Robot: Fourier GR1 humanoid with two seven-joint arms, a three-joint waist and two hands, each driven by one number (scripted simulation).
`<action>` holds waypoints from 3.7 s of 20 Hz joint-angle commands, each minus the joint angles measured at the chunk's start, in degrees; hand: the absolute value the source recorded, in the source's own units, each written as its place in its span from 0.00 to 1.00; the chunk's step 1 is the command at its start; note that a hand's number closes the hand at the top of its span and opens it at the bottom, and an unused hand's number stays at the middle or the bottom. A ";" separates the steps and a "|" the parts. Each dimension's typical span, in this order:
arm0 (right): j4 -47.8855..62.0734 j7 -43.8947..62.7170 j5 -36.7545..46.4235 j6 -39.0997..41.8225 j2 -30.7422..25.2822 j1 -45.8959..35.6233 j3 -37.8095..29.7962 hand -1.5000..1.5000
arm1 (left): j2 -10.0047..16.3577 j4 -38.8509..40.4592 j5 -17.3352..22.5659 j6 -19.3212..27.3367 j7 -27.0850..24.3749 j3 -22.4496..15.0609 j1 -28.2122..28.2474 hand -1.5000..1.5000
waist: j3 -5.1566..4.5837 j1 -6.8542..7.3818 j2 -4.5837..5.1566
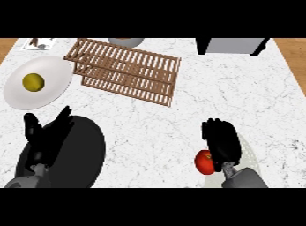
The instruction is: Pick the croissant from the placemat and place it in the tiered shelf
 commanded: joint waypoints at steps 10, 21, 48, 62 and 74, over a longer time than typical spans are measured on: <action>-10.36 29.79 -16.80 -15.00 9.83 -16.42 14.70 1.00 | -0.86 0.84 -0.91 -1.79 1.73 -3.10 -4.05 0.50 | 1.82 6.90 1.37; -9.48 53.15 -13.45 -13.93 9.87 -42.59 12.45 1.00 | -0.94 3.25 -1.57 -1.07 1.78 -2.73 -4.43 0.50 | 1.38 6.17 0.54; 34.73 45.26 -27.38 -14.81 9.88 -83.21 -8.70 1.00 | 0.31 2.39 -1.00 -1.90 0.94 -0.93 -3.68 0.50 | 1.64 3.51 1.89; 54.11 35.13 -30.21 -23.47 9.89 -89.37 -10.29 1.00 | -0.71 2.73 -1.31 -1.00 0.92 -0.38 -4.62 0.50 | 1.66 3.32 2.14; 58.54 27.24 -33.66 -27.37 9.90 -89.39 -10.77 1.00 | -0.44 3.06 -1.72 -1.18 0.38 0.39 -4.42 0.50 | 1.70 3.00 1.98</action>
